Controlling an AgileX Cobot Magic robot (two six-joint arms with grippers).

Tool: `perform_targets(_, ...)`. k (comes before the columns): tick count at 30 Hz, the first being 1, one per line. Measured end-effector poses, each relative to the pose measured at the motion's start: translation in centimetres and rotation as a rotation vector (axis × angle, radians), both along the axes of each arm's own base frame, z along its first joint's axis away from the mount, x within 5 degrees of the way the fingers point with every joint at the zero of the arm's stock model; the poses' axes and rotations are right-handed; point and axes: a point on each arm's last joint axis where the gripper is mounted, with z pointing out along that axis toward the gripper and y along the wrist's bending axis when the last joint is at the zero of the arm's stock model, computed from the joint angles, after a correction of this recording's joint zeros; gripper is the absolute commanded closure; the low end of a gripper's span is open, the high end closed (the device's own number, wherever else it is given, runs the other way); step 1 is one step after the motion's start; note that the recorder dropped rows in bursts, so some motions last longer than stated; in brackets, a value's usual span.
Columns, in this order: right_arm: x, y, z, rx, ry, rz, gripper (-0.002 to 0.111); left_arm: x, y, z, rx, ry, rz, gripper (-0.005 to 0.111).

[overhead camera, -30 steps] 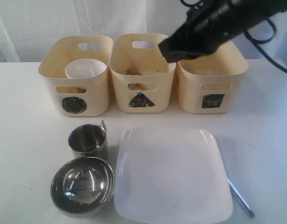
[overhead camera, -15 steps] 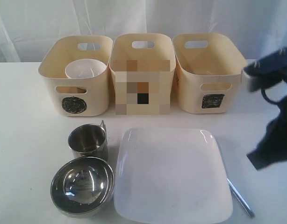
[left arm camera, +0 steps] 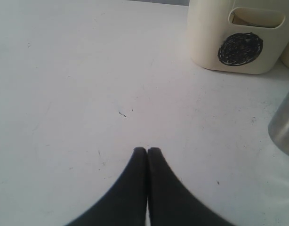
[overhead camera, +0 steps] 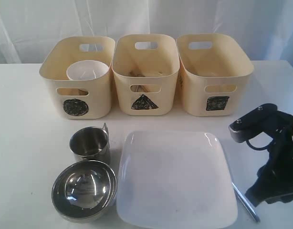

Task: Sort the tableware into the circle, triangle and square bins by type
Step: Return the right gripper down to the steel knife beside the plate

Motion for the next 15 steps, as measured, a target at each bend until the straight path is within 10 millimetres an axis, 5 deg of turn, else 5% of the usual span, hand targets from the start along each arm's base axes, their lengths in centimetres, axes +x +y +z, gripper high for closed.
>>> perform_targets(8, 2.1, 0.8, -3.0, -0.008, 0.033, -0.015, 0.072, 0.0, 0.0, 0.0, 0.000, 0.000, 0.000, 0.107)
perform_targets(15, 2.3, 1.5, -3.6, 0.142, 0.099, -0.232, 0.072, 0.0, 0.0, 0.0, 0.000, 0.000, 0.000, 0.107)
